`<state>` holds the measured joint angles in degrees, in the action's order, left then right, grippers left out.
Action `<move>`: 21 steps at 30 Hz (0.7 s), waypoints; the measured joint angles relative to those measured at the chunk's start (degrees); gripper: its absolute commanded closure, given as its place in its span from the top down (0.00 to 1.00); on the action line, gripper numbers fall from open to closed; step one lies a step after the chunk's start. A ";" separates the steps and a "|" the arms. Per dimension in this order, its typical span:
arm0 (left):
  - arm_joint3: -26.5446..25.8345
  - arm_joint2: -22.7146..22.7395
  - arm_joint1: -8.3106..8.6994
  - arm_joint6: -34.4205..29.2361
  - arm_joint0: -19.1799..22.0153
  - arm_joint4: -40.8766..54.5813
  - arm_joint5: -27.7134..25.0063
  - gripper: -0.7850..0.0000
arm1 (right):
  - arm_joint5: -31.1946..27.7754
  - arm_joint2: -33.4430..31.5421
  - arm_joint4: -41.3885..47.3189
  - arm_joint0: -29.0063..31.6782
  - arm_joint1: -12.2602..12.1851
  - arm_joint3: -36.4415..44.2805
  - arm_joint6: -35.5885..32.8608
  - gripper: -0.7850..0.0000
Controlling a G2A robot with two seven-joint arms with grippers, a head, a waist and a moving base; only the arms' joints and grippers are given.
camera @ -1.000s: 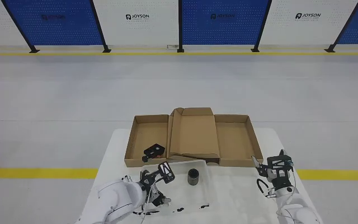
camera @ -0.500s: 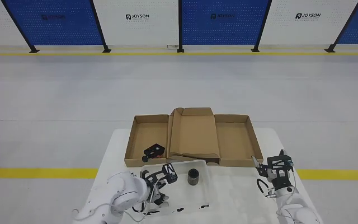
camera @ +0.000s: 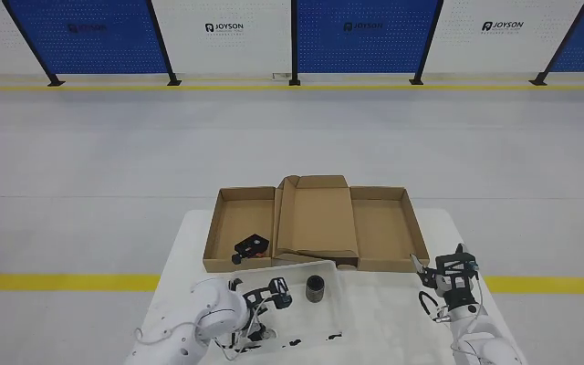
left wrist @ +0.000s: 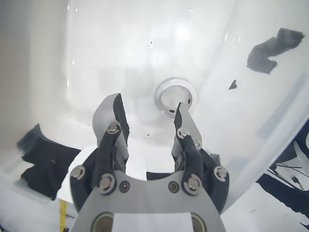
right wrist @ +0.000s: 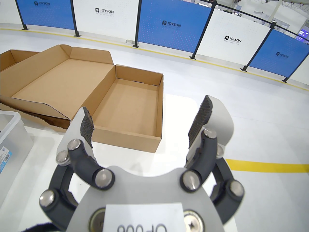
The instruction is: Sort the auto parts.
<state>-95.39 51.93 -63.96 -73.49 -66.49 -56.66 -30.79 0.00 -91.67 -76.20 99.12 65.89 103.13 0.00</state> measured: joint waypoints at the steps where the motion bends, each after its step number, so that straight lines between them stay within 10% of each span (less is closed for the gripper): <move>1: 0.25 -0.31 0.01 -0.04 0.29 0.25 0.04 0.53 | 0.00 0.00 0.00 0.00 0.00 0.00 0.00 1.00; 21: 7.44 -6.07 -1.62 5.63 5.54 -2.43 5.58 0.24 | 0.00 0.00 0.00 0.00 0.00 0.00 0.00 1.00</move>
<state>-87.95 45.85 -65.58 -67.86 -60.96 -59.09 -25.21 0.00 -91.67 -76.20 99.12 65.89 103.13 0.00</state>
